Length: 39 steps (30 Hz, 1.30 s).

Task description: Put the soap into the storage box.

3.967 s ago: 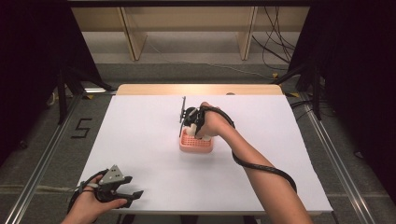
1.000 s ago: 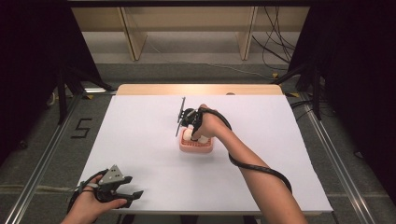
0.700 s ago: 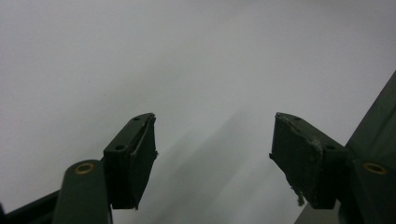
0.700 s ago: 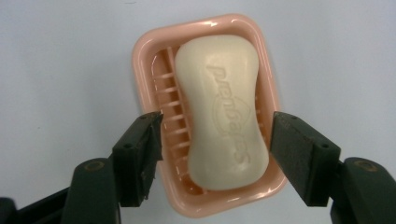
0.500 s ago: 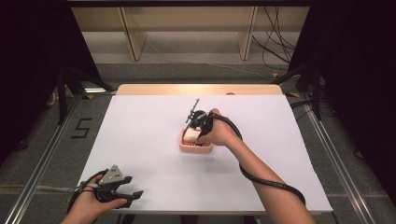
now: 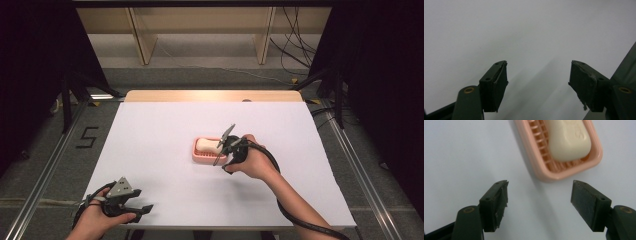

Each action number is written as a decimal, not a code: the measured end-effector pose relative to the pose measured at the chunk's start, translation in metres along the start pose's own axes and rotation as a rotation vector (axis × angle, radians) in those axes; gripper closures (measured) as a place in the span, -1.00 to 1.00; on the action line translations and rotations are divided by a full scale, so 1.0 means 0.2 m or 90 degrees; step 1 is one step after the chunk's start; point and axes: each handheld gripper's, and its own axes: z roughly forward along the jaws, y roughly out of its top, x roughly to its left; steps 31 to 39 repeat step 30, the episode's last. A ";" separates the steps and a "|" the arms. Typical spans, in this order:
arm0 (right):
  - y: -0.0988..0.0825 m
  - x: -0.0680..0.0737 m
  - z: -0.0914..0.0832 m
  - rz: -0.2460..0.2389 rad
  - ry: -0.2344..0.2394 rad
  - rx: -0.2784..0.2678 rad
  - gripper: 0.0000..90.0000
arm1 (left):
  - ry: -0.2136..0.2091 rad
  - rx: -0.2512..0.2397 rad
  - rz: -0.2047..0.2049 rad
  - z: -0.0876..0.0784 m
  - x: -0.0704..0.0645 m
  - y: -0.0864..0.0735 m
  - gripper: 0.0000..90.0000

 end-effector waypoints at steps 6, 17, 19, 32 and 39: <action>-0.13 0.04 -0.01 0.025 0.002 -0.007 -0.32 | -0.005 0.006 -0.024 0.01 -0.01 -0.01 -0.33; -0.34 0.13 0.00 0.054 0.005 -0.058 -0.33 | 0.004 0.009 -0.011 0.01 0.01 -0.01 -0.33; -0.37 0.14 0.00 0.060 0.000 -0.076 -0.33 | 0.003 0.010 -0.026 0.01 0.00 -0.01 -0.33; -0.47 0.17 0.02 0.100 -0.023 -0.114 -0.34 | 0.010 0.008 -0.001 0.01 0.01 -0.01 -0.33; -0.47 0.17 0.02 0.100 -0.023 -0.114 -0.34 | 0.010 0.008 -0.001 0.01 0.01 -0.01 -0.33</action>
